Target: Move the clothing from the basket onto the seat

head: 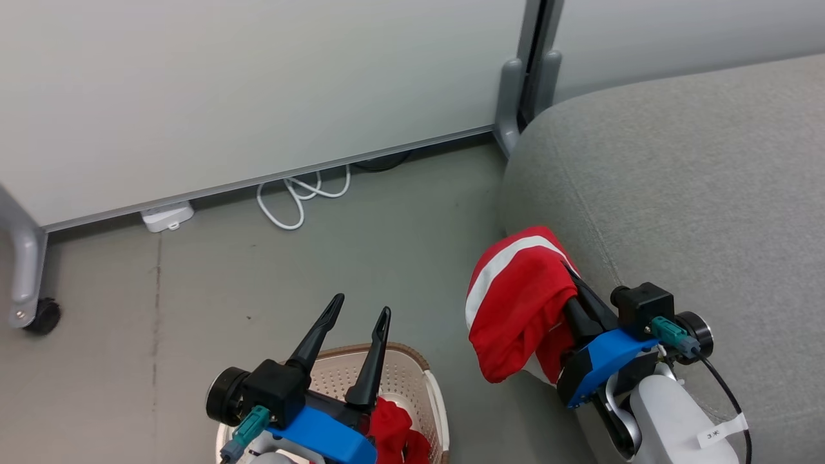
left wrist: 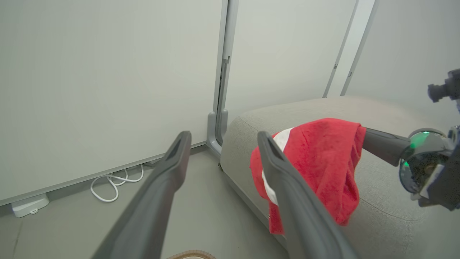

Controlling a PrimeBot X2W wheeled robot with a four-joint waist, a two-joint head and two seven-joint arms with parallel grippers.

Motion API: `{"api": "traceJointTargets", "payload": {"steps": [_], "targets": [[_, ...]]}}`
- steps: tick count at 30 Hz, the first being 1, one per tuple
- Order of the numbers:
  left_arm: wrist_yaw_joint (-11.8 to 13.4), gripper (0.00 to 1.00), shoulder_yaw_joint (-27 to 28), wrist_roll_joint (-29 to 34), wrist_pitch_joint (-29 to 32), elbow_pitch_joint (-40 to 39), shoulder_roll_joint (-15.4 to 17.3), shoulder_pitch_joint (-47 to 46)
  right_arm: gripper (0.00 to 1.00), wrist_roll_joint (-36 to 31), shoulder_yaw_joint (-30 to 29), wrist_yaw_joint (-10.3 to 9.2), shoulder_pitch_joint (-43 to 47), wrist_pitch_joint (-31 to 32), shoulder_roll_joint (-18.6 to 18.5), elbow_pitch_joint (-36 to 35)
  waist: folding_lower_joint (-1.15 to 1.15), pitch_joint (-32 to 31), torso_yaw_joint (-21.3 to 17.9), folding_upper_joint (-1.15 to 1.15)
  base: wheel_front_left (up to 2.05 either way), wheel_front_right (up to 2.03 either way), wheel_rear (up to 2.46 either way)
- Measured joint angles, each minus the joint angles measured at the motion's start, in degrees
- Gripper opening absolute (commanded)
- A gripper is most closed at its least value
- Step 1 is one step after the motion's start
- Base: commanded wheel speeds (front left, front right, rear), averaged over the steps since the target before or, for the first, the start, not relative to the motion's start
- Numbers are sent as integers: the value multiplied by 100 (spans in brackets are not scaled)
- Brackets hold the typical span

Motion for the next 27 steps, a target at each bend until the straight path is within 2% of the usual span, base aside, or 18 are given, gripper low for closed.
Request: {"api": "traceJointTargets", "payload": {"steps": [16,27], "targets": [[-18,100,-122,64,0,54,-16,-122,0,52,22,0,-3,0,-4,-77,1,164,-1258,0,0,0,0],[-30,100,-226,19,0,86,92,-146,0,148,40,0,13,0,-5,-146,1,212,-1774,0,0,0,0]]}}
